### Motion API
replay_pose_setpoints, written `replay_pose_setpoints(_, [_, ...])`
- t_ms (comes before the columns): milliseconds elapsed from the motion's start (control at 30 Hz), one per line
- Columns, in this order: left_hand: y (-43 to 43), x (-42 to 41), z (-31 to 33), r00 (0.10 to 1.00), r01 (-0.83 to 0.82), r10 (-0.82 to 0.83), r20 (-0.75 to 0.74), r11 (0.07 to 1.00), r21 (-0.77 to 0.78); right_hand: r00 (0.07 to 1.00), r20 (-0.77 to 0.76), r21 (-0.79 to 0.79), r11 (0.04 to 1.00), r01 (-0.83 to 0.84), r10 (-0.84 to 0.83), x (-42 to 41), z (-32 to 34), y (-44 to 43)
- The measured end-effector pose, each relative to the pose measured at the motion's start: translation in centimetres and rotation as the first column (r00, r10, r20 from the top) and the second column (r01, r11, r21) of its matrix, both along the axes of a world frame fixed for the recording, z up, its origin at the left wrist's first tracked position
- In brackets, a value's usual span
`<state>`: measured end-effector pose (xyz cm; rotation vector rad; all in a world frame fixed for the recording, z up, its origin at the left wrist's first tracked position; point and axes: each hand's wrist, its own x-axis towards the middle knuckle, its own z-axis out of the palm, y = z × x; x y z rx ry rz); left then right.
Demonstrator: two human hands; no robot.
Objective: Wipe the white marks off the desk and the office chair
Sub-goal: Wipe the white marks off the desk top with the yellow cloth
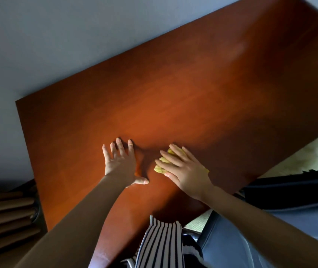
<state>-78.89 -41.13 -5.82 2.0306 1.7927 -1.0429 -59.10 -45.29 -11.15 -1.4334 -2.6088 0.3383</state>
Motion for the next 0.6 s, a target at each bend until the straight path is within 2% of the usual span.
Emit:
replay_pose_setpoints(167, [0.0,-0.1,0.3,0.998,-0.056,0.056,0.031,0.998,-0.019,0.969,0.09,0.019,0.973,-0.231,0.228,5.7,0.0,-2.9])
replay_pose_setpoints(267, [-0.5,0.3,0.5,0.996,-0.049,0.05,0.07,0.999,-0.016,0.971,0.067,-0.004,0.974,-0.228,0.228,9.6,0.1,-1.8])
replay_pose_setpoints(367, [-1.5,0.9,0.6,0.994,0.005,-0.004,0.112,1.0,-0.007,0.995,0.069,-0.067,0.995,-0.068,0.072,12.6,0.5,-0.3])
replay_pose_setpoints(467, [-2.8,1.2,0.8,0.985,0.063,-0.062,0.158,0.998,-0.001,0.974,0.026,-0.11,0.968,0.227,-0.226,15.0,0.6,1.1])
replay_pose_setpoints(533, [-3.6,1.2,1.0,0.975,0.11,-0.106,0.196,0.994,-0.009,0.893,-0.027,-0.111,0.89,0.443,-0.448,15.8,0.6,1.9])
replay_pose_setpoints(600, [-4.5,1.0,1.1,0.961,0.155,-0.147,0.236,0.988,-0.018,0.775,-0.034,-0.118,0.772,0.624,-0.632,15.3,0.5,2.4])
